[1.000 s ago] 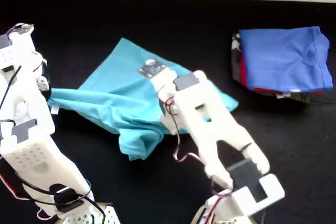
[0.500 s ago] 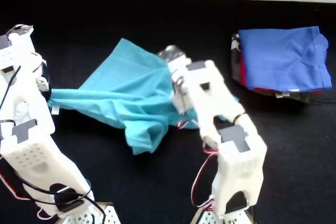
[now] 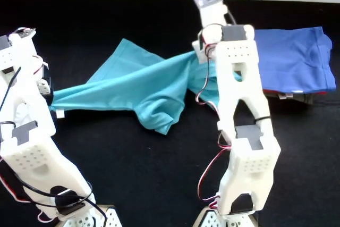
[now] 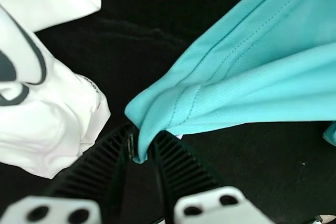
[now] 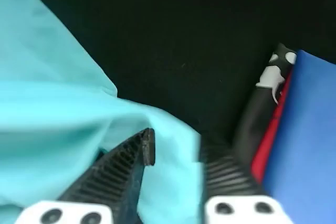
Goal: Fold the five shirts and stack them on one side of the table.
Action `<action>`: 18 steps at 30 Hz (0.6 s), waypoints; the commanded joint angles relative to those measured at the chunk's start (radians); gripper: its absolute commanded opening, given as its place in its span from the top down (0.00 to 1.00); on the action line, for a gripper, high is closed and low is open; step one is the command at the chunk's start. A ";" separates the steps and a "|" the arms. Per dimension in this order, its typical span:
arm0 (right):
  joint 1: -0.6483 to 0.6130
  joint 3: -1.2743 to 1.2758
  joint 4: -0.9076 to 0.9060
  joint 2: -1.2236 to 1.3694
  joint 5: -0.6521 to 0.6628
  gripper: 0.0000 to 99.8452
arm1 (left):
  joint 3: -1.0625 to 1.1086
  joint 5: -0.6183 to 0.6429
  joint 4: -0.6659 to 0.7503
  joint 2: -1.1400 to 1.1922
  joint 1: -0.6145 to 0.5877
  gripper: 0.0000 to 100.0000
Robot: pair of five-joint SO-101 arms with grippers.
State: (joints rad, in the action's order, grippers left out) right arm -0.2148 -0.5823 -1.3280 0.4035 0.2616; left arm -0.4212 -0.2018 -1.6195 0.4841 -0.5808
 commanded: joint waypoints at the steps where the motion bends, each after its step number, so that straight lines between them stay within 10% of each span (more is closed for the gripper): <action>1: 0.002 -0.153 -0.133 -0.016 -0.074 0.74 | -0.008 -0.009 0.000 -0.013 -0.008 0.99; 18: -0.384 0.073 -0.387 -0.010 -0.008 0.99 | -0.157 -0.009 0.098 -0.004 -0.068 0.99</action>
State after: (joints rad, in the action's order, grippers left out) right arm -0.5355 -0.5884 -1.7131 0.4035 0.2417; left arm -0.5271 -0.2018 -1.5597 0.4856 -0.6314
